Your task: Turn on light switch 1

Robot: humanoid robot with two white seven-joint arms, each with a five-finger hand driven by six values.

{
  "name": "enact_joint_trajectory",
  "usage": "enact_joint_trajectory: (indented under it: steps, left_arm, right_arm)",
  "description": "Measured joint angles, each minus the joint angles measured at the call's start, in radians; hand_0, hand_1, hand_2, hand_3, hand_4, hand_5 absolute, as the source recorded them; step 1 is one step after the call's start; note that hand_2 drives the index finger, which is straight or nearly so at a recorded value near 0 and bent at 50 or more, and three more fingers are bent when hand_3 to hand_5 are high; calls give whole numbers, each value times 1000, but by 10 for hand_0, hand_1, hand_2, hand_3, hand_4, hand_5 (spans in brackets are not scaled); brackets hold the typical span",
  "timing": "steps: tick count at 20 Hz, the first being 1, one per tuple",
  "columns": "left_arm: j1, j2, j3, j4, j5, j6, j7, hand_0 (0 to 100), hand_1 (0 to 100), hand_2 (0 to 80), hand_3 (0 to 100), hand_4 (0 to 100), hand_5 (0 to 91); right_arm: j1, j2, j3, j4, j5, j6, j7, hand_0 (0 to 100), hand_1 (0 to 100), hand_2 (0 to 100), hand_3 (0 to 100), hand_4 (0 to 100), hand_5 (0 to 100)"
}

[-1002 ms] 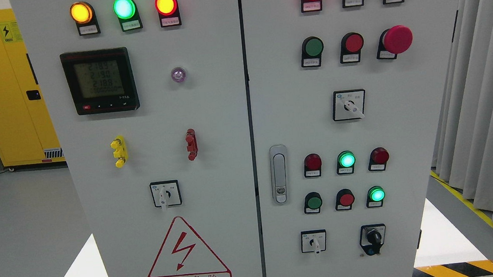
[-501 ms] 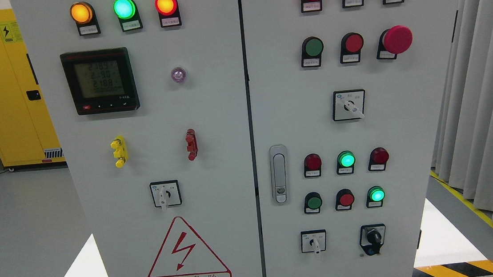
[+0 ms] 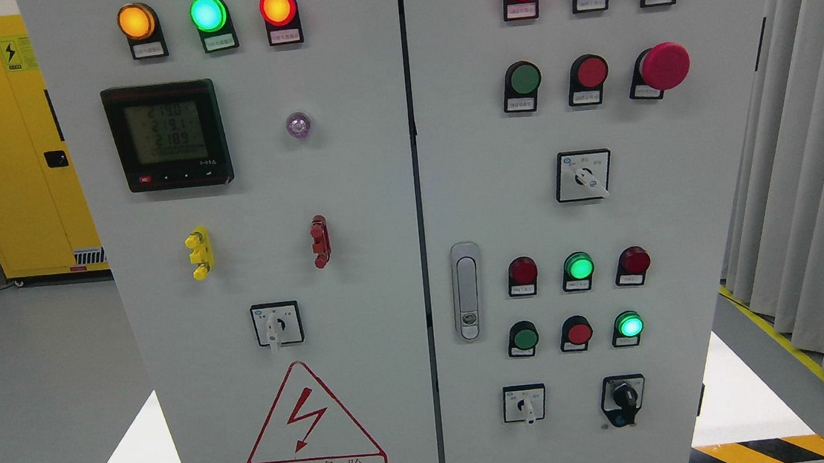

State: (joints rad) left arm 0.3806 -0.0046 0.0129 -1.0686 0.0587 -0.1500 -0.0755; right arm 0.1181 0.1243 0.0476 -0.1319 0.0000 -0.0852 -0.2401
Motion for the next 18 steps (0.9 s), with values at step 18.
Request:
enact_joint_trajectory:
  steps: [18]
  left_arm:
    - [48, 49, -9, -677, -33, -8, 179, 195, 619, 484, 633, 700, 670]
  right_arm:
    - [0, 0, 0, 0, 0, 0, 0, 0, 500, 40, 0, 0, 0]
